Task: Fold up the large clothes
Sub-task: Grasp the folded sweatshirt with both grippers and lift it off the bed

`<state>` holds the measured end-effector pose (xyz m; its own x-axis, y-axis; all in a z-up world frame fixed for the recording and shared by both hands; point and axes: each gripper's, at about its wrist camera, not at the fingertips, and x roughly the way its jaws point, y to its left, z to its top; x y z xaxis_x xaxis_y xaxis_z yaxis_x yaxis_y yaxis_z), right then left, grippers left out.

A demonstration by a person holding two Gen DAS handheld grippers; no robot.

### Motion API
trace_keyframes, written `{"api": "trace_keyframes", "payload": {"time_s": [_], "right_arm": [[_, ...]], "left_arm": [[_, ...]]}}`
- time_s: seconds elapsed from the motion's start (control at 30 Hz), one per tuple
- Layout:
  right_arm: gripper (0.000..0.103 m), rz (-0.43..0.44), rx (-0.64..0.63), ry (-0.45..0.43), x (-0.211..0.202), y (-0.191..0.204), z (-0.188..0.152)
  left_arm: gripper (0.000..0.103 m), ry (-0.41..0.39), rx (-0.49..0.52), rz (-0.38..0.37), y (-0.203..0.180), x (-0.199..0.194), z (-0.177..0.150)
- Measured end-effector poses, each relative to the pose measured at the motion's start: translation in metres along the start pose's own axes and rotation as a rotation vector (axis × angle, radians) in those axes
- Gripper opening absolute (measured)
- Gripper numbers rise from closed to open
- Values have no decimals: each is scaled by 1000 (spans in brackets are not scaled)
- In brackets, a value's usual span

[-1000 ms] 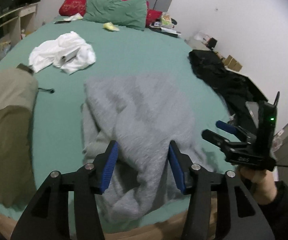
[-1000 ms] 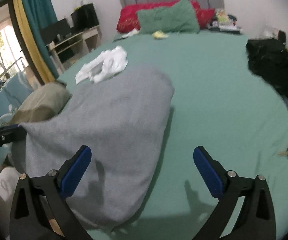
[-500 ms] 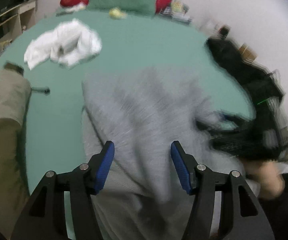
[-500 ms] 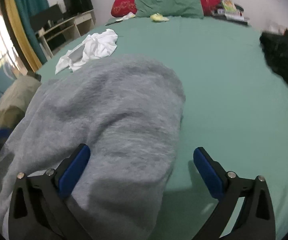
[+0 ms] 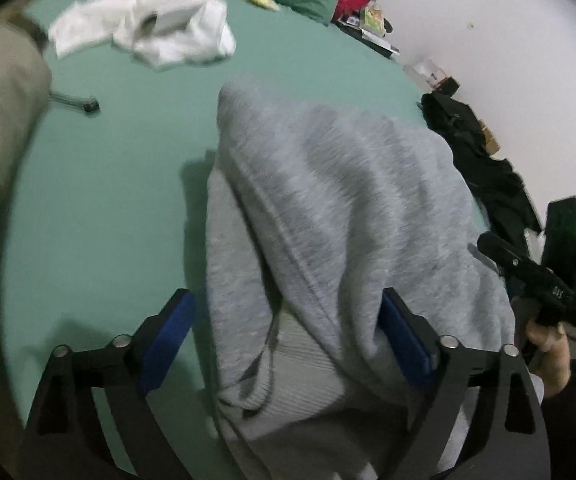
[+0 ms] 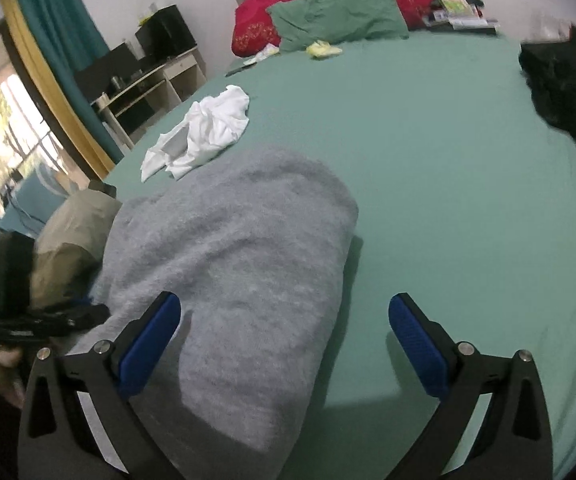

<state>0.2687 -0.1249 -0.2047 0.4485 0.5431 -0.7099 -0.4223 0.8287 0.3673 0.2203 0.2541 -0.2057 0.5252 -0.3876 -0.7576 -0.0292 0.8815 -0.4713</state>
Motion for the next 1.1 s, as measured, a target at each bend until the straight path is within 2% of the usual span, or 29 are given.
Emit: {"api": "trace_keyframes", "payload": {"time_s": [0.03,0.1,0.2,0.37,0.43,0.5,0.6,0.63,0.73,0.8,0.87,0.97,1.1], "right_arm": [[102,10,11,14,3,-1,-1],[102,28,30,33,9,-5,-4],[102,83,100,43,16,-14,-9],[102,219,235,71,37,-30,-21],[102,230,241,41,41,-28,-24],[103,219,223,26,44,-21,-25],[103,259,222,21,51,-18,-24],[103,280,220,25,55,-15,-24],[93,345,217,49,61,-6,-23],[86,342,216,40,60,-4,-22],[73,344,215,18,55,-2,-25],[66,313,187,-11,43,7,-24],[64,292,132,-51,22,20,-23]], "left_arm": [[102,7,-22,-21,5,4,-1],[103,13,-41,-59,11,10,-2],[103,15,-12,-75,7,12,0],[103,12,-8,-162,3,27,5],[103,36,23,-203,-7,36,6],[103,27,56,-183,-14,40,5],[103,11,46,-197,-12,41,4],[101,9,43,-199,-13,40,2],[82,4,31,-214,-15,40,-3],[74,-14,37,-206,-16,35,-8],[60,-39,65,-180,-23,28,-11],[53,-63,60,-170,-31,16,-12],[50,-98,58,-184,-38,-8,-17]]}}
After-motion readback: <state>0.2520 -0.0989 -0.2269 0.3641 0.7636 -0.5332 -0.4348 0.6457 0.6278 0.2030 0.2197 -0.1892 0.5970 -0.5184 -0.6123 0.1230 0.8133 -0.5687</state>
